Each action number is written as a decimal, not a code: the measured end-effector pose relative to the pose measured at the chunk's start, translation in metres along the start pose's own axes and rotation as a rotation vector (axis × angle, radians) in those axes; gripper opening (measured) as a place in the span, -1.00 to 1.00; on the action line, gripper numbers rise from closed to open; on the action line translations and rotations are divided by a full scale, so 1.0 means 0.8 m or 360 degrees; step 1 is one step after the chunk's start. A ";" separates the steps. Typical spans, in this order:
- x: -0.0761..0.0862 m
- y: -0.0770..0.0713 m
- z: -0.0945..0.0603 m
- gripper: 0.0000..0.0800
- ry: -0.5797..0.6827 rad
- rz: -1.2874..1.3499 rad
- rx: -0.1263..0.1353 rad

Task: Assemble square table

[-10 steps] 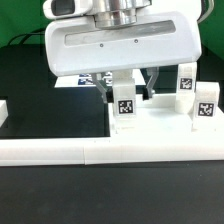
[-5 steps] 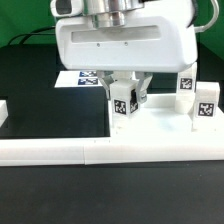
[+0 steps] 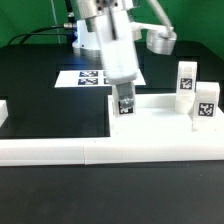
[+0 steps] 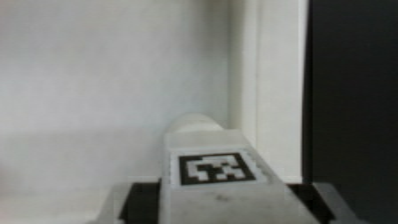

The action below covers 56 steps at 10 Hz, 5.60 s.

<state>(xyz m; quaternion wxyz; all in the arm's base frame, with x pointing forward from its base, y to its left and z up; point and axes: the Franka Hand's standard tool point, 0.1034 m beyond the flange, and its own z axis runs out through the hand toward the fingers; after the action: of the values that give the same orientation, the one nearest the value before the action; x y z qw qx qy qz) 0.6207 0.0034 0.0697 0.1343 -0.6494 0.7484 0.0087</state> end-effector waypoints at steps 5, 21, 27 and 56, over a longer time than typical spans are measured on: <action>-0.003 0.001 0.001 0.57 0.0012 -0.0724 -0.0015; 0.003 -0.001 0.010 -0.28 0.0083 -0.1242 -0.0222; -0.007 0.003 0.015 -0.30 0.0083 -0.0126 -0.0155; -0.002 0.003 0.016 0.15 0.0163 -0.0244 -0.0126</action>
Offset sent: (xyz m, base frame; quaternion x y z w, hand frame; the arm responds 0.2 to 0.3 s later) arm 0.0030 0.0069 0.0022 -0.0252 0.0040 -0.3542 0.9348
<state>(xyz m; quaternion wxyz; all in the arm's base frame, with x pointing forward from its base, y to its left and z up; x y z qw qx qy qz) 0.6212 0.0079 0.0573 0.0704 -0.7091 0.7015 -0.0054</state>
